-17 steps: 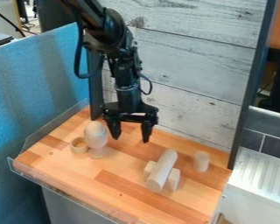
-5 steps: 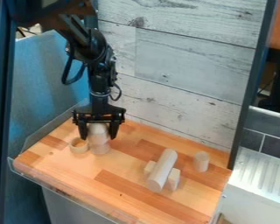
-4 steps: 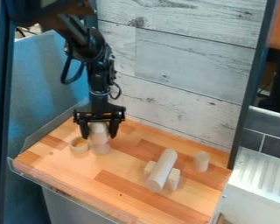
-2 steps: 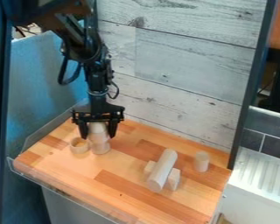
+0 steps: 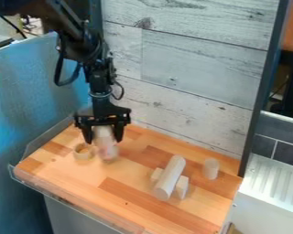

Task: Put the ball in the cup

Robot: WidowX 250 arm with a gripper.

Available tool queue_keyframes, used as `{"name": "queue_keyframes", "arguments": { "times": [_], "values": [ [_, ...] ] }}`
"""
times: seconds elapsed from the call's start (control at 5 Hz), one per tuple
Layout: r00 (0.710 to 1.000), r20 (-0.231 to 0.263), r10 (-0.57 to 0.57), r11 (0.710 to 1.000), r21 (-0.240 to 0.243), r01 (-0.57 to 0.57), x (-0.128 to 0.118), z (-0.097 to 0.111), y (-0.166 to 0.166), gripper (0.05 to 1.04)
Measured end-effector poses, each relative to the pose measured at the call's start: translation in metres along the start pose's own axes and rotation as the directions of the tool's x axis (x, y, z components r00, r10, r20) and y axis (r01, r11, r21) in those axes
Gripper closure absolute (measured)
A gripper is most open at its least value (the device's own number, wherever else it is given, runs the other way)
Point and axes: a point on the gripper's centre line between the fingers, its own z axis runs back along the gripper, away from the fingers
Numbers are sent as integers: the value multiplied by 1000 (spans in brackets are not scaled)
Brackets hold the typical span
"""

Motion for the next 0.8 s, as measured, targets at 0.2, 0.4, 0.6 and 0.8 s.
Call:
{"name": "queue_keyframes", "arguments": {
  "times": [0.2,0.4,0.6,0.8],
  "values": [
    [999,-16,41,999,-8,-41,0,6,15,195],
    [995,-31,94,996,2,-94,10,16,32,195],
    [991,-73,109,993,44,-106,20,23,43,195],
    [989,-89,121,992,48,-117,20,23,46,195]
  ]
}}
